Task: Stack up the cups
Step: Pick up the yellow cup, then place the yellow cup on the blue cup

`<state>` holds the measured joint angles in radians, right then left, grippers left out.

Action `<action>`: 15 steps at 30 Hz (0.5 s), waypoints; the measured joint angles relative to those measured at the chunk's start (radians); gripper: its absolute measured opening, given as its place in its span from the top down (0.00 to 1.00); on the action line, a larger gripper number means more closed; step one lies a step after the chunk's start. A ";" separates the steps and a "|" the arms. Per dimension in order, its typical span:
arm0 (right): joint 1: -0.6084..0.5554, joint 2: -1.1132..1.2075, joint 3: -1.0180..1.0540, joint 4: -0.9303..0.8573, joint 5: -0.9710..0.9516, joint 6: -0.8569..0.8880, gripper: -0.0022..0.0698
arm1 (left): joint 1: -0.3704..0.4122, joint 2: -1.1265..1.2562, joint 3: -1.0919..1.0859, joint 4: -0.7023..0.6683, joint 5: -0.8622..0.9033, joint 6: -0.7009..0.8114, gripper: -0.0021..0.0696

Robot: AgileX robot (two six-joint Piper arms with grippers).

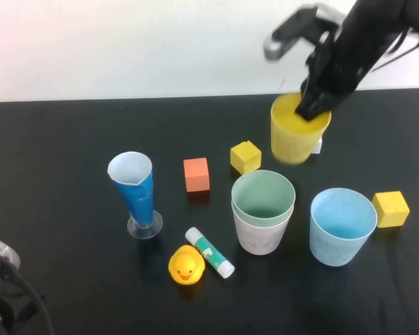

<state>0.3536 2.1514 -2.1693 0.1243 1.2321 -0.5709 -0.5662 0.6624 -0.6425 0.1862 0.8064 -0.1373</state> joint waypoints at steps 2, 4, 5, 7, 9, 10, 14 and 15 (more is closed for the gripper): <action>0.000 -0.064 -0.002 0.002 0.004 0.002 0.93 | 0.000 0.000 0.000 0.000 0.000 -0.003 0.97; 0.000 -0.127 -0.002 0.007 0.008 0.003 0.93 | 0.000 0.000 0.000 0.000 0.000 -0.004 0.97; 0.000 -0.169 0.005 0.014 0.008 0.003 0.93 | 0.000 0.000 0.000 0.000 0.000 -0.004 0.97; 0.000 -0.262 0.039 0.031 0.008 0.003 0.93 | 0.000 0.000 0.000 0.000 0.000 -0.004 0.97; 0.000 -0.356 0.120 0.047 0.008 0.003 0.93 | 0.000 0.000 0.000 0.000 -0.011 -0.004 0.97; 0.000 -0.391 0.164 0.050 0.008 0.001 0.93 | 0.000 0.000 0.000 0.000 -0.020 -0.004 0.97; 0.000 -0.493 0.404 0.059 0.014 -0.013 0.93 | 0.000 0.000 0.000 -0.004 -0.071 -0.004 0.97; 0.000 -0.500 0.454 0.059 0.014 -0.015 0.93 | 0.000 0.000 0.000 -0.010 -0.083 -0.005 0.97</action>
<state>0.3536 1.6515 -1.7152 0.1828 1.2463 -0.5860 -0.5662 0.6624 -0.6425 0.1765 0.7230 -0.1423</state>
